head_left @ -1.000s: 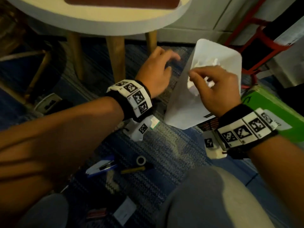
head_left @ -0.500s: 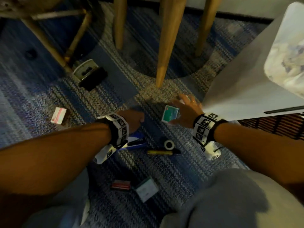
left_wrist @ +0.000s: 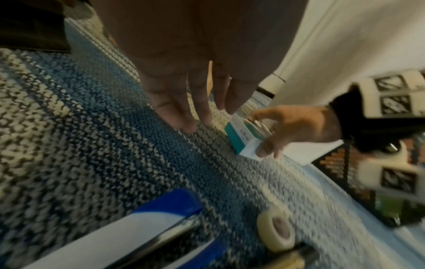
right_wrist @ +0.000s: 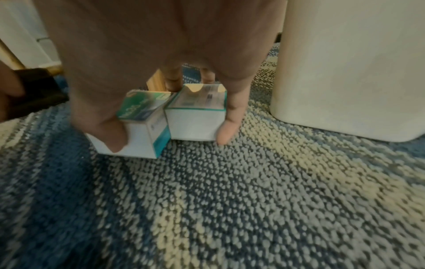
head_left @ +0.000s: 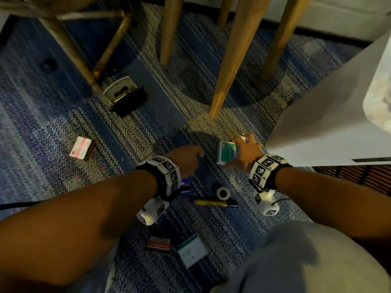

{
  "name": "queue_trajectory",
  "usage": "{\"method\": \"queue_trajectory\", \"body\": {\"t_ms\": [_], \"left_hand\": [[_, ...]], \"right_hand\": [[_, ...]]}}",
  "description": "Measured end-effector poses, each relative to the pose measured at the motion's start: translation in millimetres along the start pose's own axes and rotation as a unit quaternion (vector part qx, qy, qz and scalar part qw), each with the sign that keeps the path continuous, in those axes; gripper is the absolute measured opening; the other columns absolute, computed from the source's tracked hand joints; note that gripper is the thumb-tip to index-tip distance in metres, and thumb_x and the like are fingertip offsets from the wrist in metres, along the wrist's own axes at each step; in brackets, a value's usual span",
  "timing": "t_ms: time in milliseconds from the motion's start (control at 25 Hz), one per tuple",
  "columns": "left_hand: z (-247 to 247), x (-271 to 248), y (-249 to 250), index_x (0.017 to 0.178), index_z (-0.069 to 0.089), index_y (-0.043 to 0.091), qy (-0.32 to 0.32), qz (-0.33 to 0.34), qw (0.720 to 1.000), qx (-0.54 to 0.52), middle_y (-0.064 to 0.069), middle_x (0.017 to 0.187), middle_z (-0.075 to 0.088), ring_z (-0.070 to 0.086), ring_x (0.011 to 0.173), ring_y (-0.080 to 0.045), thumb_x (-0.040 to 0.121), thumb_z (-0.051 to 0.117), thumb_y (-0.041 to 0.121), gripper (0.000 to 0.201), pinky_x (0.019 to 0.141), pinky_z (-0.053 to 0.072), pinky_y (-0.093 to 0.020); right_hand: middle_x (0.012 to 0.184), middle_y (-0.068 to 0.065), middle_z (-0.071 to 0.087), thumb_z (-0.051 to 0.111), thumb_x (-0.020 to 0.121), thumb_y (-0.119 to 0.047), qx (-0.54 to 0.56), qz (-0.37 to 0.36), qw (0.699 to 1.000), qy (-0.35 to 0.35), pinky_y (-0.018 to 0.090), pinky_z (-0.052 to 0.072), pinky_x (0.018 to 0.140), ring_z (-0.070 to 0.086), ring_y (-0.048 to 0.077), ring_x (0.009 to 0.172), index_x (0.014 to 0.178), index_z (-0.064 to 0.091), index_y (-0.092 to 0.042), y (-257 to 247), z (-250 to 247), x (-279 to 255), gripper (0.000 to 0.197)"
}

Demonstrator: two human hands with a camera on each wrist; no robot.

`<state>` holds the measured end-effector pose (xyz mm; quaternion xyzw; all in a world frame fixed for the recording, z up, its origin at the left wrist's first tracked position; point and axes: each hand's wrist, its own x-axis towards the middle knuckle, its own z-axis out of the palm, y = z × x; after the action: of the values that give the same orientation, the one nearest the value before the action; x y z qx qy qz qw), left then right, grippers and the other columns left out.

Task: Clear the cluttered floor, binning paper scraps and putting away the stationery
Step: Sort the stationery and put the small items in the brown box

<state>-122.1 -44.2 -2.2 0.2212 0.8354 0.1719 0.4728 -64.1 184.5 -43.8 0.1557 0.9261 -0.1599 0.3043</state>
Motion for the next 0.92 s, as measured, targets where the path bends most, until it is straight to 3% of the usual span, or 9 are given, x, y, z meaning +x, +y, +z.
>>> {"method": "queue_trajectory", "body": {"t_ms": [80, 200, 280, 360, 400, 480, 600, 720, 920], "left_hand": [[-8, 4, 7, 0.135, 0.037, 0.023, 0.050, -0.019, 0.996, -0.067, -0.007, 0.118, 0.057, 0.060, 0.095, -0.030, 0.101, 0.041, 0.033, 0.036, 0.081, 0.053, -0.045], [-10, 7, 27, 0.143, 0.026, 0.022, 0.048, -0.047, 0.955, -0.290, -0.010, 0.128, 0.051, 0.059, 0.105, -0.036, 0.092, 0.053, 0.048, 0.062, 0.079, 0.054, -0.044], [-8, 5, 49, 0.139, 0.030, 0.020, 0.029, -0.025, 0.922, -0.386, -0.006, 0.121, 0.050, 0.060, 0.104, -0.037, 0.091, 0.061, 0.039, 0.061, 0.073, 0.056, -0.047], [-8, 2, 68, 0.109, 0.053, 0.001, 0.067, 0.091, 0.920, -0.376, -0.016, 0.096, 0.059, 0.063, 0.082, -0.037, 0.088, 0.067, 0.015, 0.029, 0.064, 0.055, -0.052], [-8, 4, 72, 0.089, 0.057, -0.007, 0.101, 0.138, 0.919, -0.356, -0.022, 0.081, 0.061, 0.062, 0.069, -0.037, 0.084, 0.068, 0.005, 0.017, 0.059, 0.054, -0.051], [-9, 4, 81, 0.085, 0.057, -0.009, 0.133, 0.162, 0.920, -0.331, -0.022, 0.074, 0.059, 0.057, 0.062, -0.029, 0.078, 0.072, -0.002, 0.018, 0.057, 0.053, -0.040], [-9, -2, 105, 0.104, 0.050, 0.008, 0.115, 0.125, 0.934, -0.315, -0.006, 0.093, 0.059, 0.058, 0.080, -0.018, 0.071, 0.082, 0.010, 0.046, 0.068, 0.051, -0.032], [-2, -8, 133, 0.106, 0.055, 0.014, 0.079, 0.146, 0.949, -0.268, 0.000, 0.098, 0.065, 0.062, 0.084, -0.012, 0.068, 0.085, 0.022, 0.049, 0.068, 0.052, -0.023], [15, -11, 167, 0.098, 0.052, 0.019, 0.044, 0.237, 0.945, -0.220, 0.005, 0.097, 0.061, 0.059, 0.090, -0.007, 0.071, 0.081, 0.007, 0.042, 0.065, 0.048, -0.016]], "right_hand": [[0.142, 0.007, 0.020, 0.077, 0.053, -0.063, 0.031, -0.015, 0.999, -0.003, 0.054, 0.036, 0.104, 0.032, 0.044, 0.127, 0.130, 0.039, -0.036, 2, -5, -8, 0.090], [0.132, 0.004, 0.030, 0.070, 0.046, -0.071, 0.072, -0.103, 0.991, 0.041, 0.051, 0.045, 0.096, 0.040, 0.033, 0.118, 0.124, 0.043, -0.036, -2, -11, -23, 0.090], [0.131, 0.006, 0.033, 0.075, 0.048, -0.063, 0.136, -0.164, 0.973, 0.085, 0.042, 0.050, 0.090, 0.042, 0.025, 0.112, 0.123, 0.049, -0.028, -10, -18, -36, 0.086], [0.131, 0.007, 0.032, 0.081, 0.051, -0.056, 0.184, -0.202, 0.954, 0.126, 0.030, 0.049, 0.087, 0.043, 0.021, 0.110, 0.122, 0.053, -0.022, -16, -28, -48, 0.084], [0.131, 0.007, 0.032, 0.082, 0.052, -0.055, 0.189, -0.216, 0.947, 0.141, 0.028, 0.046, 0.088, 0.043, 0.021, 0.113, 0.123, 0.052, -0.022, -16, -33, -52, 0.083], [0.133, 0.008, 0.031, 0.083, 0.057, -0.046, 0.182, -0.231, 0.943, 0.153, 0.031, 0.043, 0.097, 0.039, 0.022, 0.121, 0.123, 0.050, -0.022, -3, -40, -59, 0.078], [0.123, 0.005, 0.037, 0.084, 0.066, -0.017, 0.209, -0.198, 0.941, 0.180, 0.034, 0.044, 0.096, 0.041, 0.016, 0.114, 0.119, 0.050, -0.024, 36, -47, -79, 0.063], [0.115, 0.004, 0.044, 0.081, 0.066, -0.014, 0.295, -0.132, 0.929, 0.183, 0.029, 0.046, 0.073, 0.053, 0.019, 0.095, 0.111, 0.044, -0.032, 63, -45, -110, 0.061], [0.101, 0.009, 0.052, 0.060, 0.065, -0.004, 0.503, -0.018, 0.841, 0.199, 0.024, 0.040, 0.045, 0.049, 0.008, 0.054, 0.111, 0.043, -0.022, 99, -46, -167, 0.052]]}}
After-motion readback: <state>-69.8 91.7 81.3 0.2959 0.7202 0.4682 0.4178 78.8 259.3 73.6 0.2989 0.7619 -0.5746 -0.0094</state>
